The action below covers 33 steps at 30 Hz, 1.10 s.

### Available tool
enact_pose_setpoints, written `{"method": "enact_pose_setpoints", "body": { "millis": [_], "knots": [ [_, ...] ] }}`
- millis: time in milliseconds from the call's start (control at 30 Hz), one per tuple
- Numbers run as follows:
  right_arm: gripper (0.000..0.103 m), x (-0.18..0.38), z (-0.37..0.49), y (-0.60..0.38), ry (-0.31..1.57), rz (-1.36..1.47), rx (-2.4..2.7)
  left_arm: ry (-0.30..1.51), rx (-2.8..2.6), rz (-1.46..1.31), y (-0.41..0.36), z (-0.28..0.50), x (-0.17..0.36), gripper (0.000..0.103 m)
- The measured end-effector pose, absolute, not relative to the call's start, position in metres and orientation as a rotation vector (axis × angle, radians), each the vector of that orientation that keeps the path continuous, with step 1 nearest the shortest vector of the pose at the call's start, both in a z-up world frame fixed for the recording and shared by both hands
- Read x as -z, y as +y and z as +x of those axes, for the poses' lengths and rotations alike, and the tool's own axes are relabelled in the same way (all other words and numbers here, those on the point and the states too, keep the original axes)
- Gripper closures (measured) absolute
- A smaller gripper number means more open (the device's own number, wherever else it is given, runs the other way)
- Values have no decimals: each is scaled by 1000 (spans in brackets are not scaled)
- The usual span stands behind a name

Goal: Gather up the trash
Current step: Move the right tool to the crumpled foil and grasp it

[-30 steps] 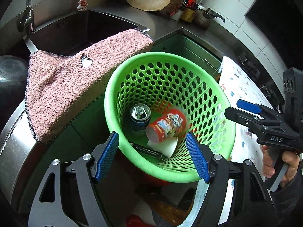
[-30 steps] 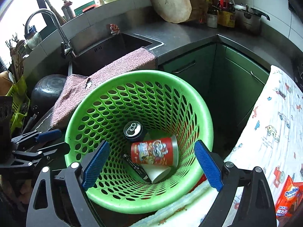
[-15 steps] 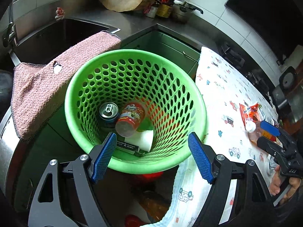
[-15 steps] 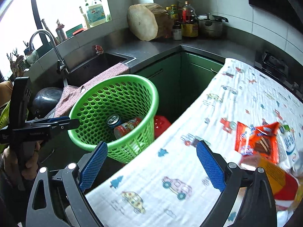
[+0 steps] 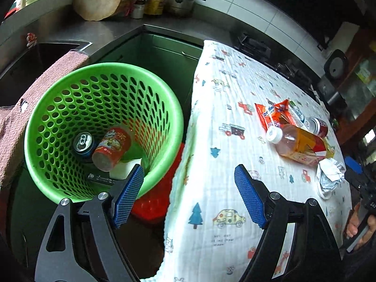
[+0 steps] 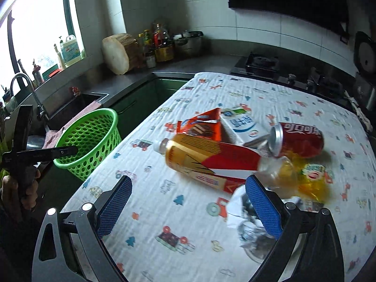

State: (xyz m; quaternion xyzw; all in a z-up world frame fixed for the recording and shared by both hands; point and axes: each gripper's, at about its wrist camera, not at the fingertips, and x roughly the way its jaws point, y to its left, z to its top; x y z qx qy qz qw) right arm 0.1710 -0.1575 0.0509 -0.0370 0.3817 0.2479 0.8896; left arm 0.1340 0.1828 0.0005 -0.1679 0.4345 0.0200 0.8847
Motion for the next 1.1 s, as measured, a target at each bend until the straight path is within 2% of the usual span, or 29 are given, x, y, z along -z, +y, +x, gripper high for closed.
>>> {"method": "enact_pose_setpoints", "body": {
  "millis": [367,433,867,967,1033,1100],
  "knots": [
    [9,-21,177,-189,810,-143,-486,920,79,-205,108,158,-13,24],
    [9,-18,179,-190,806,-153,-479,914,101,-174,98,161,-17,22],
    [9,-3,188,-205,835,-141,-458,887,291,121,30,189,-25,20],
    [10,0,191,-205,842,-143,-454,875,353,193,14,198,-27,20],
    [17,2,193,-207,849,-133,-458,869,404,236,6,204,-28,20],
    [20,5,197,-208,863,-117,-457,864,432,278,-2,211,-28,20]
  ]
}}
